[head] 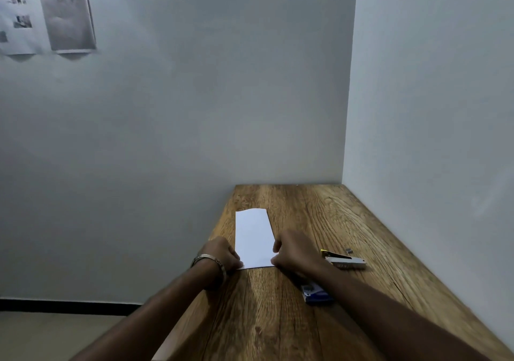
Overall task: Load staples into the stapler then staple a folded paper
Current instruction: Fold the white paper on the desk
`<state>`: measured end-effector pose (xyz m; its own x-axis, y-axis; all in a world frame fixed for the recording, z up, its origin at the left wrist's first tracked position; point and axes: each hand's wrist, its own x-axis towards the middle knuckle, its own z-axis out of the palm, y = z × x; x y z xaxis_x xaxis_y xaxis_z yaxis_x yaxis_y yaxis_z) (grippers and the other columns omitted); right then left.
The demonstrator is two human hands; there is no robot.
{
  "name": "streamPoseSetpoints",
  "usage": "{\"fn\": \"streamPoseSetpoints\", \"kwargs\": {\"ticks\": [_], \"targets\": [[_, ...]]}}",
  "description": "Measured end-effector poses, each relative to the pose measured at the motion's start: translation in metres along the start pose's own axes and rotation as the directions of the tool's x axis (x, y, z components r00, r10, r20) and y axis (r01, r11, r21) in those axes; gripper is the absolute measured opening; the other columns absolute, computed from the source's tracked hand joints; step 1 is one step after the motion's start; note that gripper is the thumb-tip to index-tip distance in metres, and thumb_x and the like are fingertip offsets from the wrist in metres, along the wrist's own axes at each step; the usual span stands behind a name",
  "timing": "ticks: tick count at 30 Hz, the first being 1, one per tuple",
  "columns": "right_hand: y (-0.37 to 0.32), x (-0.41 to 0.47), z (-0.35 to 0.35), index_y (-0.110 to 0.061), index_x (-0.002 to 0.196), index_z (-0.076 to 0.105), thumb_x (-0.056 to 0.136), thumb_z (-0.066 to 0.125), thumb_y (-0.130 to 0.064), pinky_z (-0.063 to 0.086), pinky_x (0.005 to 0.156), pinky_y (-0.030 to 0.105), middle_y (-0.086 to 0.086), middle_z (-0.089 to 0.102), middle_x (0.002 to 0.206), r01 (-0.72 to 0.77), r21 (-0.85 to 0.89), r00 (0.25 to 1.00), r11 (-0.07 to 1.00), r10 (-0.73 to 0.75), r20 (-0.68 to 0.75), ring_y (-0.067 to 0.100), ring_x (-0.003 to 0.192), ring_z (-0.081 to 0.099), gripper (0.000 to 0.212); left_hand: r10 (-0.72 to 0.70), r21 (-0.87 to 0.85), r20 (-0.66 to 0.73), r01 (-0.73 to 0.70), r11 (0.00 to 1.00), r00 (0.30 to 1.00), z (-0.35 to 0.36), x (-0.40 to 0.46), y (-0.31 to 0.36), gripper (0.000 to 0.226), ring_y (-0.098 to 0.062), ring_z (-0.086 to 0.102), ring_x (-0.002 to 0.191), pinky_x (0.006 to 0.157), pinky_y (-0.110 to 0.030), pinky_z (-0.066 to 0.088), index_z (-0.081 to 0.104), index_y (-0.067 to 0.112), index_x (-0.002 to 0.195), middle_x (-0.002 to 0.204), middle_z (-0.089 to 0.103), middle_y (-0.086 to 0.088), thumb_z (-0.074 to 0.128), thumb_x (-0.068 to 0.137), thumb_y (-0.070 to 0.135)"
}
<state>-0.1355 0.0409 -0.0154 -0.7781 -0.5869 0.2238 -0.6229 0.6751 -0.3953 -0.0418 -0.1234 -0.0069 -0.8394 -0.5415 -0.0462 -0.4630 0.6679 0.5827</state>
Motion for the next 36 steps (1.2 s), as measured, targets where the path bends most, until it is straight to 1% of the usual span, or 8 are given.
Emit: {"fn": "streamPoseSetpoints", "kwargs": {"ticks": [8,12,17,21,25,30,34,36], "targets": [[-0.01,0.009,-0.003,0.002,0.094,0.068,0.073,0.08,-0.002,0.057,0.074,0.035,0.011,0.069,0.09,-0.282,0.212,0.959,0.936,0.268,0.094,0.027,0.091,0.071,0.024,0.031,-0.003,-0.015,-0.031,0.999,0.999,0.002,0.0,-0.004,0.015,-0.012,0.067,0.082,0.063,-0.022,0.052,0.076,0.013,0.088,0.093,0.075,-0.001,0.08,0.075,0.021],[-0.007,0.012,-0.009,-0.004,0.064,0.056,0.069,0.076,0.013,0.048,0.06,0.032,0.015,0.063,0.076,-0.404,0.402,0.915,0.822,0.361,0.181,0.024,0.068,0.063,0.027,0.049,-0.011,-0.013,-0.049,0.999,0.999,0.001,0.001,-0.006,0.012,-0.012,0.066,0.075,0.065,-0.025,0.054,0.076,0.014,0.085,0.092,0.075,0.0,0.08,0.075,0.021],[-0.002,0.012,-0.01,-0.001,0.085,0.063,0.074,0.078,0.01,0.052,0.059,0.031,0.018,0.072,0.1,-0.498,0.583,0.86,0.642,0.453,0.236,0.025,0.081,0.068,0.022,0.039,-0.072,-0.002,-0.039,0.997,0.999,0.001,0.001,-0.007,0.011,-0.012,0.068,0.079,0.074,-0.029,0.059,0.075,0.014,0.084,0.091,0.074,0.0,0.08,0.075,0.019],[-0.004,0.011,-0.013,0.004,0.091,0.066,0.073,0.074,0.015,0.054,0.054,0.031,0.021,0.072,0.1,-0.473,0.646,0.873,0.599,0.415,0.255,0.023,0.074,0.067,0.023,0.021,-0.139,0.0,-0.021,0.99,1.0,0.002,0.0,-0.009,0.01,-0.012,0.066,0.078,0.076,-0.03,0.059,0.075,0.012,0.084,0.09,0.073,-0.002,0.08,0.075,0.016],[-0.005,0.006,-0.012,-0.004,0.089,0.065,0.08,0.07,0.014,0.063,0.072,0.039,0.017,0.07,0.099,-0.401,0.708,0.909,0.582,0.347,0.229,0.027,0.09,0.069,0.021,-0.002,-0.209,-0.003,0.001,0.978,1.0,0.004,-0.001,-0.009,0.011,-0.016,0.066,0.085,0.08,-0.034,0.06,0.072,0.013,0.085,0.094,0.071,-0.003,0.079,0.077,0.016],[-0.004,0.005,-0.019,-0.012,0.093,0.065,0.084,0.071,0.007,0.054,0.058,0.024,0.008,0.07,0.096,-0.334,0.72,0.938,0.608,0.288,0.192,0.019,0.086,0.068,0.022,-0.075,-0.318,-0.001,0.07,0.946,0.997,0.002,-0.007,-0.009,0.044,-0.026,0.064,0.094,0.084,-0.042,0.057,0.055,0.015,0.105,0.102,0.064,-0.008,0.084,0.071,0.022],[0.0,0.006,-0.025,-0.011,0.096,0.067,0.085,0.071,0.006,0.057,0.061,0.026,0.008,0.072,0.096,-0.313,0.771,0.946,0.555,0.256,0.2,0.02,0.086,0.071,0.021,-0.125,-0.543,0.067,0.142,0.828,0.99,-0.001,-0.01,-0.008,0.083,-0.029,0.066,0.08,0.067,-0.037,0.056,0.037,0.007,0.139,0.109,0.064,-0.019,0.084,0.071,0.014],[0.003,0.007,-0.028,-0.01,0.097,0.068,0.085,0.071,0.007,0.058,0.062,0.027,0.008,0.073,0.097,-0.298,0.794,0.951,0.529,0.24,0.197,0.021,0.088,0.072,0.021,-0.13,-0.705,0.159,0.205,0.679,0.979,-0.003,-0.013,-0.008,0.081,-0.028,0.066,0.071,0.06,-0.036,0.055,0.037,0.003,0.14,0.104,0.066,-0.023,0.081,0.073,0.008]]}}
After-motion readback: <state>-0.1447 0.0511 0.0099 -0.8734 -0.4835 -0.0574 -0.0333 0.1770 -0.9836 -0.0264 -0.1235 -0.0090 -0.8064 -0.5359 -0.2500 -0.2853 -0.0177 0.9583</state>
